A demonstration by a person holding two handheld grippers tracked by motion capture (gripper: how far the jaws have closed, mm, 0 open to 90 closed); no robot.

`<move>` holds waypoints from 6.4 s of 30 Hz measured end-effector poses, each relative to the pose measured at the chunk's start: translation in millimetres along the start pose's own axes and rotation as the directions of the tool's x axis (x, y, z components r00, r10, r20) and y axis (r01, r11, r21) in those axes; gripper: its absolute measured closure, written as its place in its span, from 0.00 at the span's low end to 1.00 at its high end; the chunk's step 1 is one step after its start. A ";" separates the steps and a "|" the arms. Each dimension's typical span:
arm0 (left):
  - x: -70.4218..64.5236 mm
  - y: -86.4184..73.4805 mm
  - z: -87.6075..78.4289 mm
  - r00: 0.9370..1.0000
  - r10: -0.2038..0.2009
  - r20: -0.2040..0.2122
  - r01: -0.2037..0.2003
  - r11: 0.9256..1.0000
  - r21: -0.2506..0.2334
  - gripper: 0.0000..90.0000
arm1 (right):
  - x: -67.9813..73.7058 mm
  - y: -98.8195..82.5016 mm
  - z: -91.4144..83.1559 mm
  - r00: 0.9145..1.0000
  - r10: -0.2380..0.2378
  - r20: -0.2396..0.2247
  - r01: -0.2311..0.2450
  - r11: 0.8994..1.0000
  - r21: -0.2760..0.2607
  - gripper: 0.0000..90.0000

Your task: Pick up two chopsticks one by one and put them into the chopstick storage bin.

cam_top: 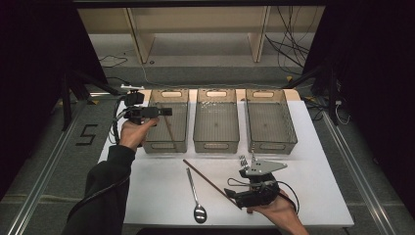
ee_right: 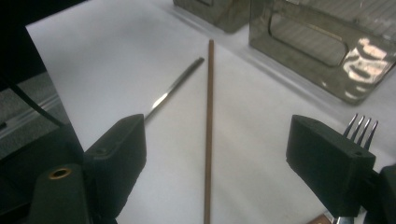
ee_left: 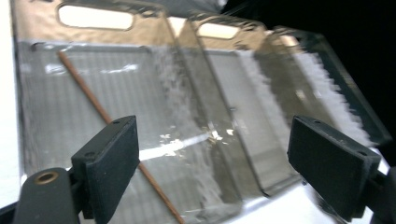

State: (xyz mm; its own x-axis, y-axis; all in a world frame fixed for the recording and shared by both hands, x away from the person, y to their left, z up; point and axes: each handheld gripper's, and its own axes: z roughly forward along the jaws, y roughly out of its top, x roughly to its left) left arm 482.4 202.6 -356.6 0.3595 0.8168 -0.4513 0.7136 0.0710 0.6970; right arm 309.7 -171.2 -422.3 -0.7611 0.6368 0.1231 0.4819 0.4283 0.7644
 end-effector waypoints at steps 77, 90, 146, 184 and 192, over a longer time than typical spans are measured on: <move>-19.7 -175.4 -46.7 0.953 0.272 0.136 -0.266 0.962 -0.062 0.18 | 0.9 47.5 95.0 0.997 -0.078 -0.024 0.075 0.768 0.636 0.96; -45.5 -174.4 -28.2 0.967 0.125 0.220 -0.125 0.992 -0.013 0.18 | -2.4 61.2 64.0 0.997 -0.044 -0.060 0.068 0.860 0.506 0.96; -78.7 -132.0 10.2 0.873 -0.087 0.479 0.104 0.995 -0.009 0.94 | 9.3 73.1 31.7 0.988 -0.068 -0.137 0.094 0.977 0.189 0.94; -6.1 1.9 -10.7 0.955 -0.092 0.284 0.118 0.990 -0.075 0.94 | 8.3 13.3 -5.2 0.999 -0.034 -0.035 0.032 0.998 -0.046 0.26; 1.1 23.7 -3.2 0.974 -0.085 0.209 0.100 0.993 -0.060 0.94 | 9.2 10.1 -7.5 0.999 -0.042 -0.035 0.040 0.998 -0.058 0.24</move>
State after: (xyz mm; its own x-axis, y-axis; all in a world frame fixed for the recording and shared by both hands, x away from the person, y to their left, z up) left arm 497.8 207.1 -338.8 0.4153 0.6697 -0.6156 0.7088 0.1860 0.6805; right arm 304.4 -165.8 -408.7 -0.7955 0.5955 0.1125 0.4250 0.4158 0.8041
